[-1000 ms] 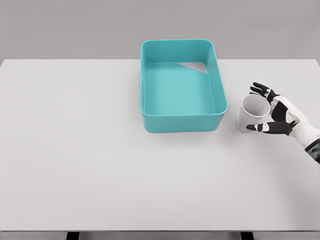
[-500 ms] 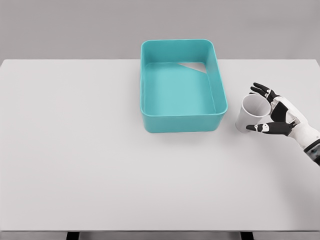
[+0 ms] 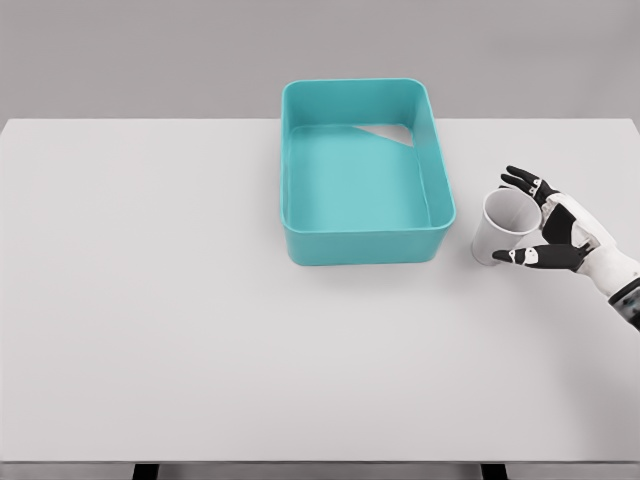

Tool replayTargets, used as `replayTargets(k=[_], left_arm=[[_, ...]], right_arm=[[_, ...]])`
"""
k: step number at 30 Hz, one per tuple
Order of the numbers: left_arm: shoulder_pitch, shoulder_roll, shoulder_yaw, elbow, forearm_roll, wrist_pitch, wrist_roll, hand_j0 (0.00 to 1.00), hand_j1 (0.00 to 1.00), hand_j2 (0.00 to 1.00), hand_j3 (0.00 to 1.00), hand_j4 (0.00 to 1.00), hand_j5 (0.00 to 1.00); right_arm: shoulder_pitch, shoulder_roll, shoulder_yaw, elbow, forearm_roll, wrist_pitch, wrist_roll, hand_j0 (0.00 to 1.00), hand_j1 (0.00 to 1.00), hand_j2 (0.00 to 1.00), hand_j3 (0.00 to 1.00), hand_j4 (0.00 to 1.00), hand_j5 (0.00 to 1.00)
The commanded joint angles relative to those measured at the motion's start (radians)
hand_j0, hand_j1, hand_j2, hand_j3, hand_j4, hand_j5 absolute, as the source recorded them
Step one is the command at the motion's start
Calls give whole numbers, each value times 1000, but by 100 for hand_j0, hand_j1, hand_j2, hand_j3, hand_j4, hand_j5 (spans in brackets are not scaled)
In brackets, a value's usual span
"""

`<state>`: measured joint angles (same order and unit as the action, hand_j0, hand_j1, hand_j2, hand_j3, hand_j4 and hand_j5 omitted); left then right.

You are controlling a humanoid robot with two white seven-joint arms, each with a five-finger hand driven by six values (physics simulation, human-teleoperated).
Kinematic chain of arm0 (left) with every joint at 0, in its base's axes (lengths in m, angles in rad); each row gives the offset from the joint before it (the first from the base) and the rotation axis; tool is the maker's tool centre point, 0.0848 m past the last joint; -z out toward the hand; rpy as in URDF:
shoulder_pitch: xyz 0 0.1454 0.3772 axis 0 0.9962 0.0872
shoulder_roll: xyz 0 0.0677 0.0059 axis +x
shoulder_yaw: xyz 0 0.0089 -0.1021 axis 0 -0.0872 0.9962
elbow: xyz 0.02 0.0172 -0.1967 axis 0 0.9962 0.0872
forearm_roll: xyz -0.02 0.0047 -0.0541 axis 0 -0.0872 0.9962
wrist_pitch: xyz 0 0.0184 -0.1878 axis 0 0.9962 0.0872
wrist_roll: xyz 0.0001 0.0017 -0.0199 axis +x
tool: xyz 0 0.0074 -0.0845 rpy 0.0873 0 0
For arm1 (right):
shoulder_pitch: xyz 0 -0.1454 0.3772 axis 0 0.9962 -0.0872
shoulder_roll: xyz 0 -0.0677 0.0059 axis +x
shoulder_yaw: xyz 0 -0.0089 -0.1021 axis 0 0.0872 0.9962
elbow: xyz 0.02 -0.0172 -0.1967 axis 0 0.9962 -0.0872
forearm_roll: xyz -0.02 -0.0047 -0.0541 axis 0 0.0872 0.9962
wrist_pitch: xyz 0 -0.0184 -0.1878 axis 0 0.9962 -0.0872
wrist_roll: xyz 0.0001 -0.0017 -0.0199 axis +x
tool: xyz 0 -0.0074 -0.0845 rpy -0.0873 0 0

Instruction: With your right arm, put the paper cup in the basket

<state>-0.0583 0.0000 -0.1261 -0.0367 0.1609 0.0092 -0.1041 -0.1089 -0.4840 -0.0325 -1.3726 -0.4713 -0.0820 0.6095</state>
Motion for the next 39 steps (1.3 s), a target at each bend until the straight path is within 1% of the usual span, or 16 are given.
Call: replayTargets(k=[1,10,22,29,37,39], left_arm=[[0,0,0,0,0,0,0,100,100,100,100,100,100],[0,0,-1,0,0,0,0,100,100,100,100,100,100],[0,0,0,0,0,0,0,100,100,100,100,100,100],[0,0,0,0,0,0,0,100,100,100,100,100,100],[0,0,0,0,0,0,0,100,100,100,100,100,100],[0,0,0,0,0,0,0,100,100,100,100,100,100]], right_arm=[[2,-1,0,1,10,1,1,100,100,100,100,100,100],[-8,-2,-3,0,6,4,1,100,100,100,100,100,100],[-6,-2,-3,17,13,-2,1,100,100,100,100,100,100],[-6,-2,-1,46,13,-4,1,100,100,100,100,100,100],[-6,-1,0,56,13,-5,1,100,100,100,100,100,100],[-6,-1,2,79,13,-22,1,100,100,100,100,100,100]])
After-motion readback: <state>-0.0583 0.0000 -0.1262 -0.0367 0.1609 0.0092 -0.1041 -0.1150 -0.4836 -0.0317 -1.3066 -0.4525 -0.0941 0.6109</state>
